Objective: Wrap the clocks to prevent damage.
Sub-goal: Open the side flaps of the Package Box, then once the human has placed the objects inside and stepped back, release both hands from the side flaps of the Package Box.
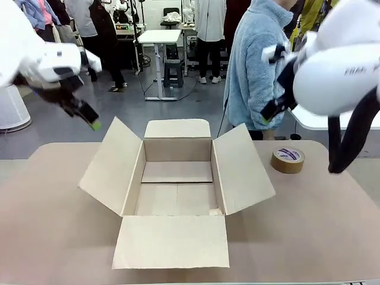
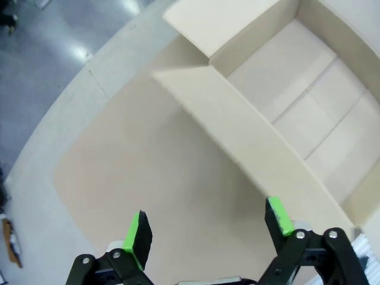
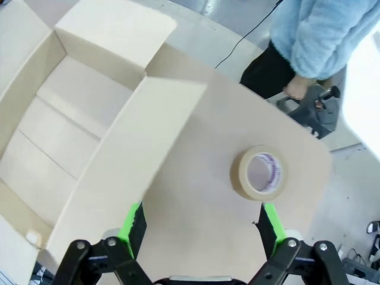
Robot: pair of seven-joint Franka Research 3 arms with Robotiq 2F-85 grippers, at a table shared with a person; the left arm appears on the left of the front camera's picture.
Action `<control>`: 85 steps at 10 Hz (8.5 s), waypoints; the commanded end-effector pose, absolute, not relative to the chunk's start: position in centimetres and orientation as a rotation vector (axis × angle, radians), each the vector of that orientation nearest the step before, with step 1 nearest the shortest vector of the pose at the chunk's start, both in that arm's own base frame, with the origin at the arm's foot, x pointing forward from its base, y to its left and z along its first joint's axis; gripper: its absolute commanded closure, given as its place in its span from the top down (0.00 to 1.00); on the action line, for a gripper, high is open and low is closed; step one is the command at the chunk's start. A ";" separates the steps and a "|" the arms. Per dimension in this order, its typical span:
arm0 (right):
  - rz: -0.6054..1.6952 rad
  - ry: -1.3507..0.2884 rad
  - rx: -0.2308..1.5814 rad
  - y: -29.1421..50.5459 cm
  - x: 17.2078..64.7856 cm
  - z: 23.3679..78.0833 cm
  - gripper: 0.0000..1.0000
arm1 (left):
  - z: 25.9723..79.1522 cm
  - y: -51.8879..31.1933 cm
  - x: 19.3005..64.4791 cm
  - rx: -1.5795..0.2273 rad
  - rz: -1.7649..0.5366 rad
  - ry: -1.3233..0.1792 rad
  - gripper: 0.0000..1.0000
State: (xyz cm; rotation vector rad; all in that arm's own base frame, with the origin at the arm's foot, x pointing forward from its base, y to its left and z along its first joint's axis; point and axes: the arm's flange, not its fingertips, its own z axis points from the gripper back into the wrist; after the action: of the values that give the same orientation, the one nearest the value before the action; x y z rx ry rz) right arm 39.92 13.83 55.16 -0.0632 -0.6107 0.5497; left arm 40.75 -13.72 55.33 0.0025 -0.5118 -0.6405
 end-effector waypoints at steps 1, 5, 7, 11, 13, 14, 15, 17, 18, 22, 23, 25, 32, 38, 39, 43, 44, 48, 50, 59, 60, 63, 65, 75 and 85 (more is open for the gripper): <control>0.592 -0.577 -0.124 18.3 38.5 59.3 1.00 | 59.9 -15.1 39.9 0.017 -0.699 -0.505 1.00; 0.659 -0.573 -0.108 20.7 36.3 62.1 1.00 | 63.1 -16.5 38.3 0.022 -0.712 -0.513 1.00; 0.659 -0.573 -0.108 20.7 36.3 62.1 1.00 | 63.1 -16.5 38.3 0.022 -0.712 -0.513 1.00; 0.796 -0.704 0.085 18.1 36.0 64.3 1.00 | 64.2 -14.8 38.4 -0.209 -0.908 -0.530 1.00; 0.871 -0.758 0.304 14.5 36.9 65.1 1.00 | 65.8 -12.2 39.4 -0.453 -1.116 -0.542 1.00; 0.864 -0.742 0.338 12.8 37.9 64.5 1.00 | 65.9 -10.6 40.0 -0.556 -1.274 -0.561 1.00; 0.894 -0.736 0.403 10.7 38.9 63.5 1.00 | 65.4 -8.9 41.0 -0.616 -1.342 -0.583 1.00; 0.901 -0.758 0.469 6.6 39.8 61.2 1.00 | 64.2 -5.6 42.0 -0.713 -1.342 -0.631 1.00; 0.874 -0.785 0.493 4.7 39.9 60.5 1.00 | 63.7 -4.3 42.4 -0.734 -1.294 -0.671 1.00; 0.828 -0.861 0.533 1.1 38.3 59.3 1.00 | 62.0 -1.1 42.4 -0.766 -1.267 -0.789 1.00; 0.838 -0.816 0.524 1.2 39.6 59.9 1.00 | 62.0 -0.3 42.6 -0.772 -1.277 -0.747 1.00; 0.838 -0.816 0.524 1.2 39.6 59.9 1.00 | 62.0 -0.3 42.6 -0.772 -1.277 -0.747 1.00; 0.879 -0.795 0.511 2.2 38.0 59.9 0.00 | 61.6 1.0 40.2 -0.728 -1.291 -0.734 0.00; 0.888 -0.750 0.529 2.5 38.9 59.6 0.00 | 61.6 0.0 39.9 -0.706 -1.286 -0.728 0.00; 0.882 -0.745 0.504 2.5 39.0 59.5 0.00 | 61.4 0.1 39.7 -0.706 -1.278 -0.729 0.00; 0.545 -0.557 0.388 10.7 39.8 59.9 0.00 | 62.1 -4.7 39.4 -0.555 -1.011 -0.626 0.00; 0.454 -0.537 0.344 15.2 40.0 60.2 0.00 | 62.3 -8.1 39.2 -0.457 -0.895 -0.588 0.00; 0.149 -0.372 0.002 26.4 42.7 53.9 0.00 | 56.5 -20.1 39.8 -0.157 -0.556 -0.422 0.00; 0.054 -0.284 -0.109 26.9 43.5 51.1 0.00 | 54.2 -21.8 40.0 -0.109 -0.493 -0.337 0.00; -0.095 0.036 -0.070 22.7 48.0 41.5 0.00 | 46.5 -19.8 43.4 -0.071 -0.377 -0.063 0.00; -0.105 0.051 -0.056 22.1 48.3 40.6 0.00 | 45.6 -19.4 44.3 -0.088 -0.353 -0.056 0.00; -0.089 0.072 0.015 21.1 48.6 39.2 0.00 | 42.4 -18.1 46.2 -0.148 -0.285 -0.029 0.00; -0.080 0.082 0.043 20.9 48.5 39.1 0.00 | 41.6 -17.8 46.7 -0.163 -0.269 -0.026 0.00; -0.080 0.126 0.069 20.3 49.1 38.5 0.00 | 38.9 -17.6 47.2 -0.169 -0.272 0.028 0.00; -0.080 0.126 0.069 20.3 49.1 38.5 0.00 | 38.9 -17.6 47.2 -0.169 -0.272 0.028 0.00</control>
State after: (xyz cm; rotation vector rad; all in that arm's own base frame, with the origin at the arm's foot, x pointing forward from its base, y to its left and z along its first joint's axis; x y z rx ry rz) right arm 49.12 20.16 38.36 0.0694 0.1259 -0.0742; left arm 47.36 -17.64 39.02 -0.1723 0.0261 -0.2712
